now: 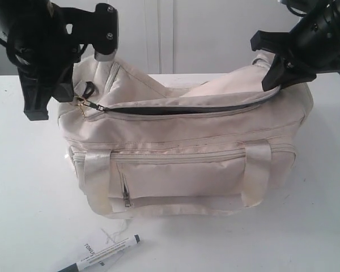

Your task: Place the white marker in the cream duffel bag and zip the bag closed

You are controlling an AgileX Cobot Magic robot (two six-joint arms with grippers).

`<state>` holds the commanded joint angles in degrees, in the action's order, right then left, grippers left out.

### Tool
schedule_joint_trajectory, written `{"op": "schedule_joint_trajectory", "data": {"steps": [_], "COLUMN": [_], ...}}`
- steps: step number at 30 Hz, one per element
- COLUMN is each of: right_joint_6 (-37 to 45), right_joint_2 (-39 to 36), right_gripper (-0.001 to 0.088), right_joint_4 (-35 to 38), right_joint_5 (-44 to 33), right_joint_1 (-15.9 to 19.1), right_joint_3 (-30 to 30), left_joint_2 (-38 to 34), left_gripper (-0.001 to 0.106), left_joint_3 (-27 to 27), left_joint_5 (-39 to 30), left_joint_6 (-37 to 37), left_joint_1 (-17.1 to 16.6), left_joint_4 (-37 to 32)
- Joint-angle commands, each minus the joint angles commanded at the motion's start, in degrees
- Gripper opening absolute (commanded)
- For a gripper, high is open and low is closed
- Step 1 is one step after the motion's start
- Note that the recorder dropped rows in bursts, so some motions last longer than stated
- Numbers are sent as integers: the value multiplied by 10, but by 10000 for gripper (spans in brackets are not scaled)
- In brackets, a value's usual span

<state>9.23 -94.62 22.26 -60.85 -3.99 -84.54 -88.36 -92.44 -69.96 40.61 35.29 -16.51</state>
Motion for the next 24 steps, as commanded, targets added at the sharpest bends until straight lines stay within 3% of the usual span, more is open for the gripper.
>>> {"op": "schedule_joint_trajectory", "data": {"steps": [6, 11, 13, 24], "right_joint_6": [0, 16, 22, 69], "right_joint_2": [0, 1, 3, 53], "right_gripper": [277, 534, 597, 610], "right_joint_4": [2, 48, 53, 96], "right_joint_5": [4, 2, 2, -15], "right_joint_1": [0, 0, 0, 0], "right_joint_3": [0, 0, 0, 0], "left_joint_2": [7, 7, 7, 7], "left_gripper": [0, 0, 0, 0], "left_joint_3": [0, 0, 0, 0], "left_joint_5": [0, 0, 0, 0], "left_joint_6": [-2, -25, -35, 0], "left_joint_1": [0, 0, 0, 0], "left_joint_4": [94, 105, 105, 132]}}
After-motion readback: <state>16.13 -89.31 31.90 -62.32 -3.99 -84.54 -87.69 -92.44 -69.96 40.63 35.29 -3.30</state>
